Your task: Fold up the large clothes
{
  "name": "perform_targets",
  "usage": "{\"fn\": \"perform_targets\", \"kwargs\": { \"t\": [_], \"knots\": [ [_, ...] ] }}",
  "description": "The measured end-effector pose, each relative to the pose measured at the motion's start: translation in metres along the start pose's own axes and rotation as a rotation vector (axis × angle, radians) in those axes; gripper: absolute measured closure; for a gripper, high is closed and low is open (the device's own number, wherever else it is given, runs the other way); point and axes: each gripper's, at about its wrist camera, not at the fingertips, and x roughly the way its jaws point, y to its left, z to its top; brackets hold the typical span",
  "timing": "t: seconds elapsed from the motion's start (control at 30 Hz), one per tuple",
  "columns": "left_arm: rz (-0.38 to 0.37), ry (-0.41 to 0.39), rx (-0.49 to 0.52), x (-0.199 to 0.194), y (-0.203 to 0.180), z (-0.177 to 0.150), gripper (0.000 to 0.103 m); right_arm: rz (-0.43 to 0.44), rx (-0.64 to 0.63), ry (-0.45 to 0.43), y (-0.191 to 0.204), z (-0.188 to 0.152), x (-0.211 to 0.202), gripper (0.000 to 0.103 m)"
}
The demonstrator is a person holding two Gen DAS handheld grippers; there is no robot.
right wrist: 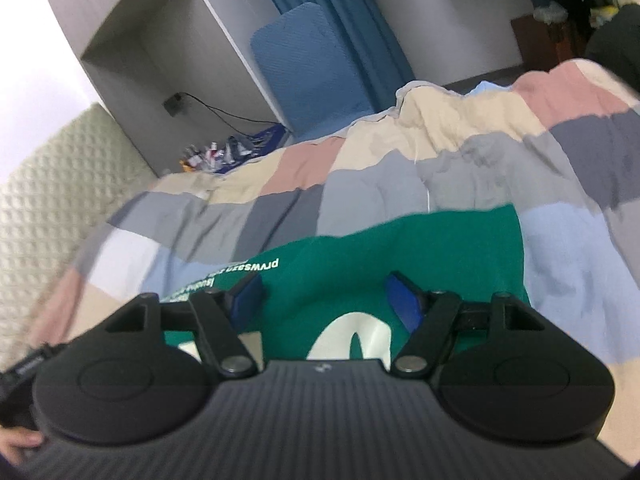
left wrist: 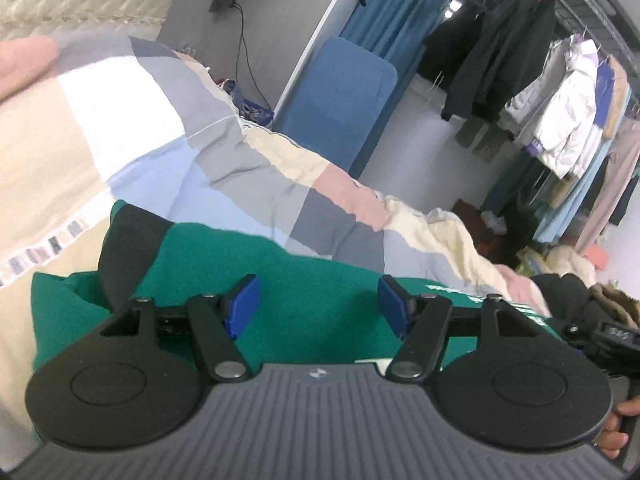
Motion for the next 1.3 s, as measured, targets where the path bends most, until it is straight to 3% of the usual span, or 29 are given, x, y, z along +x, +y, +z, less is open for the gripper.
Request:
{"fn": "perform_targets", "kwargs": {
  "t": [0.17, 0.4, 0.53, 0.83, 1.0, 1.13, 1.3],
  "knots": [
    [0.005, 0.044, 0.021, 0.039, 0.016, -0.004, 0.033, -0.054, -0.099, 0.025, 0.001, -0.001, 0.04, 0.031],
    [0.023, 0.133, -0.016, 0.09, 0.039, -0.004, 0.033, -0.082, -0.127, 0.127, -0.012, -0.005, 0.091, 0.031],
    [0.026, 0.136, -0.004, 0.098, 0.041, -0.005, 0.033, -0.112, -0.176, 0.134, -0.007, -0.009, 0.105, 0.031],
    [-0.035, 0.053, 0.087, 0.034, 0.009, -0.006, 0.033, -0.065, -0.144, 0.076, 0.001, 0.003, 0.057, 0.03],
    [-0.09, 0.032, 0.133, -0.018, -0.011, -0.019, 0.033, 0.041, -0.175, 0.028, 0.022, -0.005, 0.007, 0.03],
    [-0.14, 0.099, 0.085, -0.044, -0.016, -0.035, 0.032, 0.095, -0.152, 0.044, 0.038, -0.023, -0.022, 0.03],
    [-0.186, 0.21, -0.076, -0.048, -0.004, -0.06, 0.025, 0.018, -0.286, 0.116, 0.059, -0.06, -0.026, 0.031]
  ]
}}
